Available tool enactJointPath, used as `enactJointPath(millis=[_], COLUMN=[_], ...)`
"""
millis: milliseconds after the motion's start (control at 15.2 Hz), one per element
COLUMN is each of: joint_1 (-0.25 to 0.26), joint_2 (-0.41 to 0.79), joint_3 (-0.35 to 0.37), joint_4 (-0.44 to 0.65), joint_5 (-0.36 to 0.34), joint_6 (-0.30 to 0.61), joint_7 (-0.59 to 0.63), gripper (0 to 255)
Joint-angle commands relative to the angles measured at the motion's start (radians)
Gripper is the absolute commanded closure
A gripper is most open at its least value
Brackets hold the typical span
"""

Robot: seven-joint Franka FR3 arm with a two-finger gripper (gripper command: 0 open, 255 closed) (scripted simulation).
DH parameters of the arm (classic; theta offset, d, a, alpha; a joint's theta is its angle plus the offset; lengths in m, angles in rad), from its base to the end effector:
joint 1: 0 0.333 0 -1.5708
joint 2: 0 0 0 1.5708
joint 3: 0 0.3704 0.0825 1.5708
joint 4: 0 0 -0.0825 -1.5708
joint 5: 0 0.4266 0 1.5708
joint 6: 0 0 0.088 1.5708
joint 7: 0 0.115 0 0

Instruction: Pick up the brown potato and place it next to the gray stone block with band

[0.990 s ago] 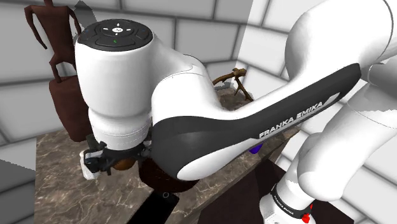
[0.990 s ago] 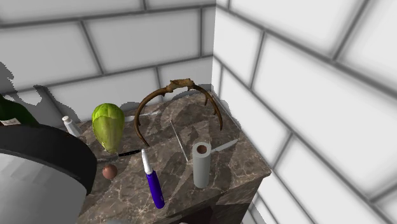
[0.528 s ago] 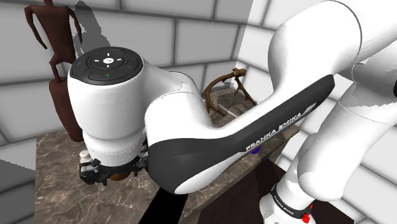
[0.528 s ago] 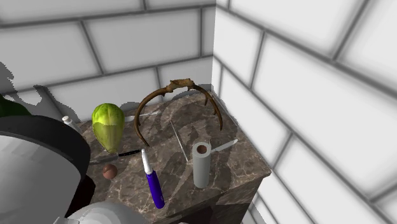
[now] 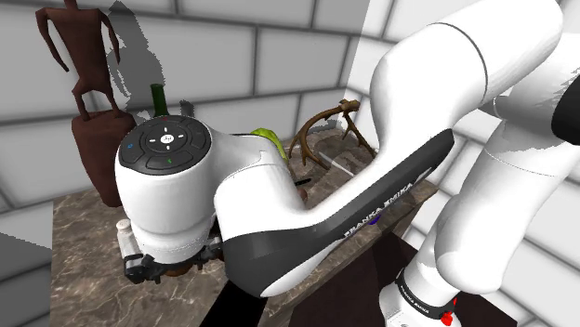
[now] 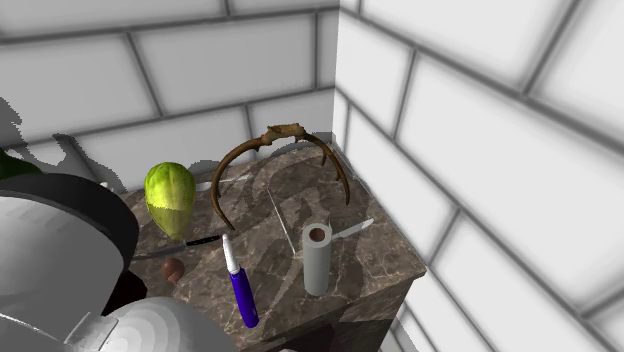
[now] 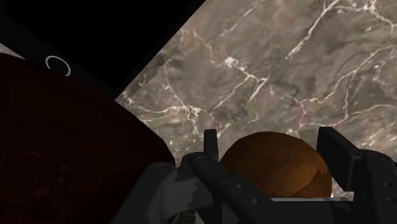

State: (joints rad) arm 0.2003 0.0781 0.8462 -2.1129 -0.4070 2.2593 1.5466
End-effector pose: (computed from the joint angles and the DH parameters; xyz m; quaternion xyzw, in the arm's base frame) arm 0.3176 0.5108 0.4234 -0.9815 0.1281 -0.1418 0.0117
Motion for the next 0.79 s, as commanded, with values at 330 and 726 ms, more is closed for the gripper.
enactJointPath(millis=[330,726], joint_1=[0.017,0.042], joint_2=[0.070,0.136], joint_3=[-0.017,-0.046], joint_4=[-0.036,-0.054], joint_5=[-0.097,-0.189], joint_6=[0.064,0.110], joint_7=[0.081,0.156], gripper=[255,255])
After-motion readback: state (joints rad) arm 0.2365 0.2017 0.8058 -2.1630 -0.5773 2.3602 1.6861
